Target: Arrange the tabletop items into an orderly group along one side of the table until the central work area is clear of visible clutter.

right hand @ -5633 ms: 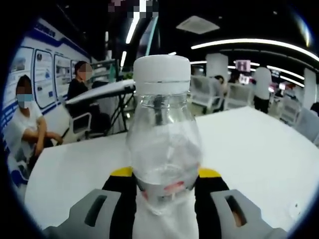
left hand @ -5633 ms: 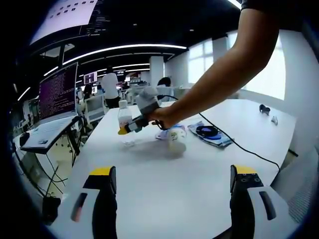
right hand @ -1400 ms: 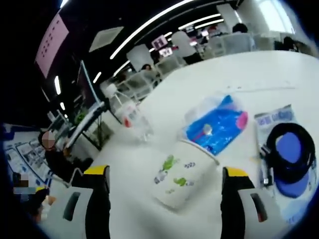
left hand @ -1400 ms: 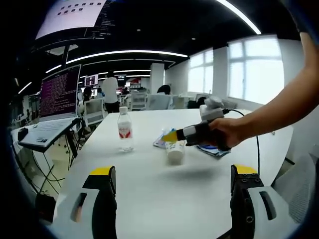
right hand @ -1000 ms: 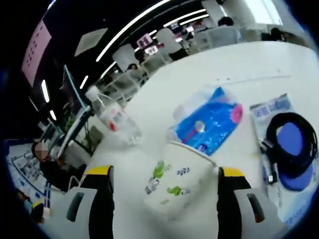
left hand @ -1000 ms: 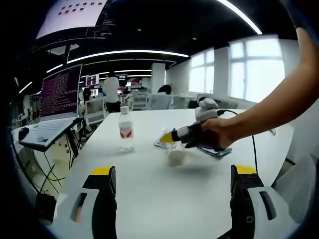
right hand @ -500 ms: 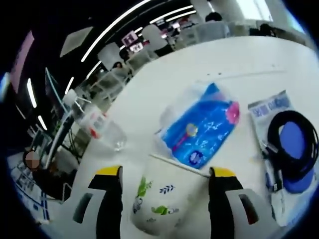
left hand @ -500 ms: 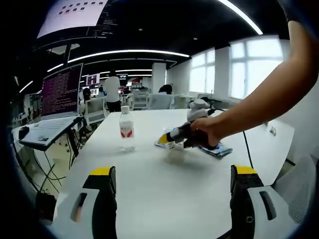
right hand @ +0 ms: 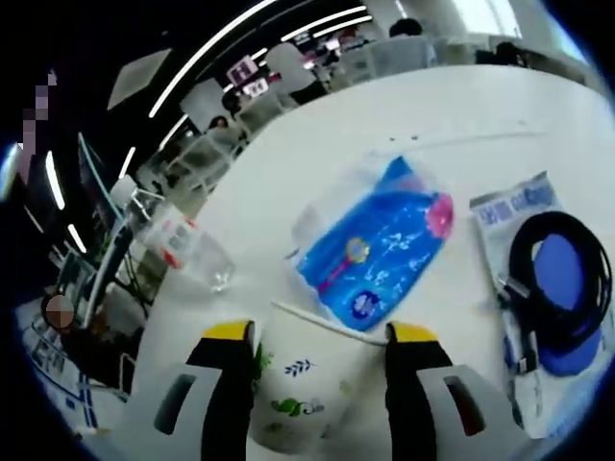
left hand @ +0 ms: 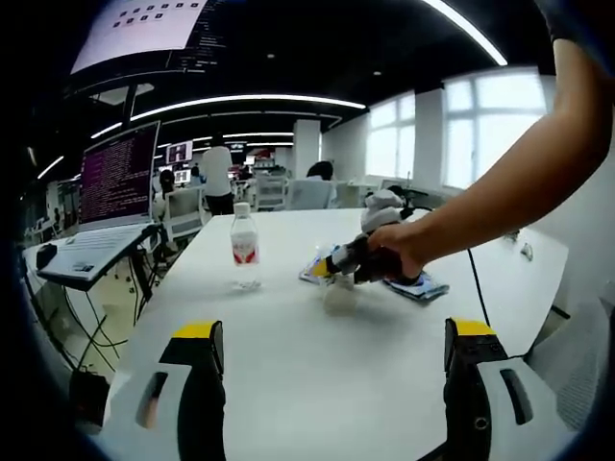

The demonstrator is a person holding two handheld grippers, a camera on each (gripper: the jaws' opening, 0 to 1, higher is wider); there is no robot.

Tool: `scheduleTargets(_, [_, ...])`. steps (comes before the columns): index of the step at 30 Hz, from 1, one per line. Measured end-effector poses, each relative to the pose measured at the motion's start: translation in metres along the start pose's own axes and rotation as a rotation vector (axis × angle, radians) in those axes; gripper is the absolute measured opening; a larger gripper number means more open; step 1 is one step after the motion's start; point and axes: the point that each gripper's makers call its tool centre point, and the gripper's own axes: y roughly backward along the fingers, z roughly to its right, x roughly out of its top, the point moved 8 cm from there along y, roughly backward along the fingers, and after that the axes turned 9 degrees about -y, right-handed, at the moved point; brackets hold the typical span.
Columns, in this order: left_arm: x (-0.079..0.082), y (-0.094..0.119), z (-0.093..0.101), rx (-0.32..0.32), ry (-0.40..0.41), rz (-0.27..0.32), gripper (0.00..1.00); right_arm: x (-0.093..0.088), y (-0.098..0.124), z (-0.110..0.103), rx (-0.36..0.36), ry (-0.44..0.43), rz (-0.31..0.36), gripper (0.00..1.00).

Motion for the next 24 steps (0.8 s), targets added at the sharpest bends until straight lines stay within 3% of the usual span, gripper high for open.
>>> scheduleTargets(17, [-0.001, 0.000, 0.000, -0.003, -0.002, -0.004, 0.96, -0.002, 0.008, -0.005, 0.045, 0.051, -0.018, 0.45])
scheduleTargets(24, [-0.001, 0.000, 0.000, -0.005, -0.003, -0.004, 0.96, 0.000, 0.011, -0.014, 0.065, 0.128, -0.013, 0.43])
